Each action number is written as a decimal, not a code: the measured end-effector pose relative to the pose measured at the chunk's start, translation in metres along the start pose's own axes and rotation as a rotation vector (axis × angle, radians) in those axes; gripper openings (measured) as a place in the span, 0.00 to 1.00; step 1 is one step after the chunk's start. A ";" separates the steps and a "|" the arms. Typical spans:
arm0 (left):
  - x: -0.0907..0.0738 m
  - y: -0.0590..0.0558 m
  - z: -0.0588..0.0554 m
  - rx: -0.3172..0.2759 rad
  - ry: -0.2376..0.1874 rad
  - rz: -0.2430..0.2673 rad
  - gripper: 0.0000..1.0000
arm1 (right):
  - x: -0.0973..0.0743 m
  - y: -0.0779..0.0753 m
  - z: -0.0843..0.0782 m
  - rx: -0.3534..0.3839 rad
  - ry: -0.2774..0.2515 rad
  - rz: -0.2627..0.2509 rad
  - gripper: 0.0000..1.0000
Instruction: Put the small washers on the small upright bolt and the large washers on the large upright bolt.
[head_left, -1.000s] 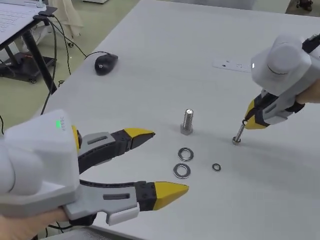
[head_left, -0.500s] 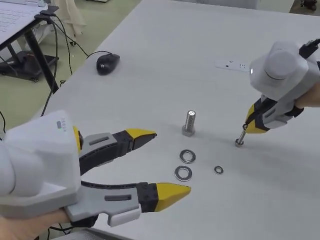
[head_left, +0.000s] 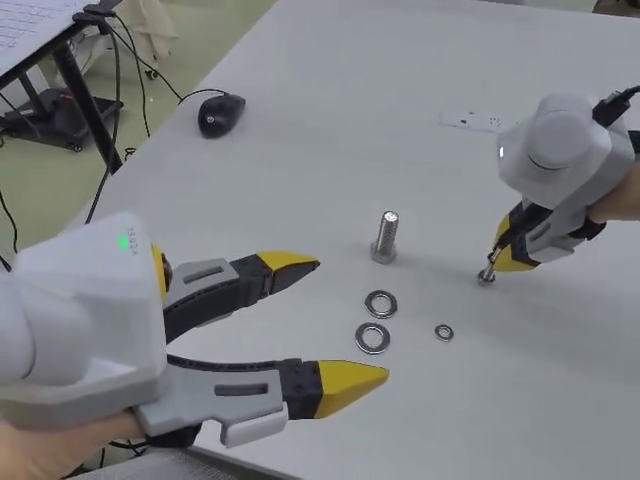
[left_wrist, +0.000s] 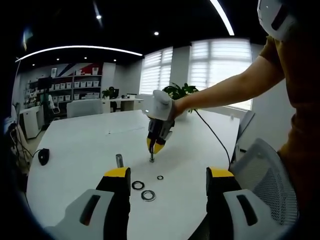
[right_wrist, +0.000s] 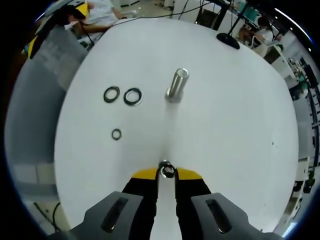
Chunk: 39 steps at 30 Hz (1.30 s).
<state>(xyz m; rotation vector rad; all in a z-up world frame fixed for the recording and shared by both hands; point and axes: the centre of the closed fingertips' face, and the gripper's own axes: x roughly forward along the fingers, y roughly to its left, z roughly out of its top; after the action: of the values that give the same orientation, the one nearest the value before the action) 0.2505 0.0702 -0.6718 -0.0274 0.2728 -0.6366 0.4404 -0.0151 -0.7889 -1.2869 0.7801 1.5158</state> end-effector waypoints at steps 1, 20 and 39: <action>0.000 0.000 0.000 -0.002 -0.001 0.000 0.60 | 0.007 -0.001 -0.002 0.002 0.002 0.003 0.12; 0.000 0.005 -0.002 -0.003 0.005 0.003 0.60 | 0.022 0.001 -0.007 0.020 -0.018 0.007 0.15; -0.004 -0.001 0.002 0.025 0.004 0.000 0.60 | -0.005 0.013 -0.019 0.056 -0.017 -0.026 0.17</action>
<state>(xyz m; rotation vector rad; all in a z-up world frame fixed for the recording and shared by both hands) 0.2473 0.0713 -0.6689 -0.0022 0.2690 -0.6397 0.4342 -0.0379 -0.7898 -1.2367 0.7861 1.4728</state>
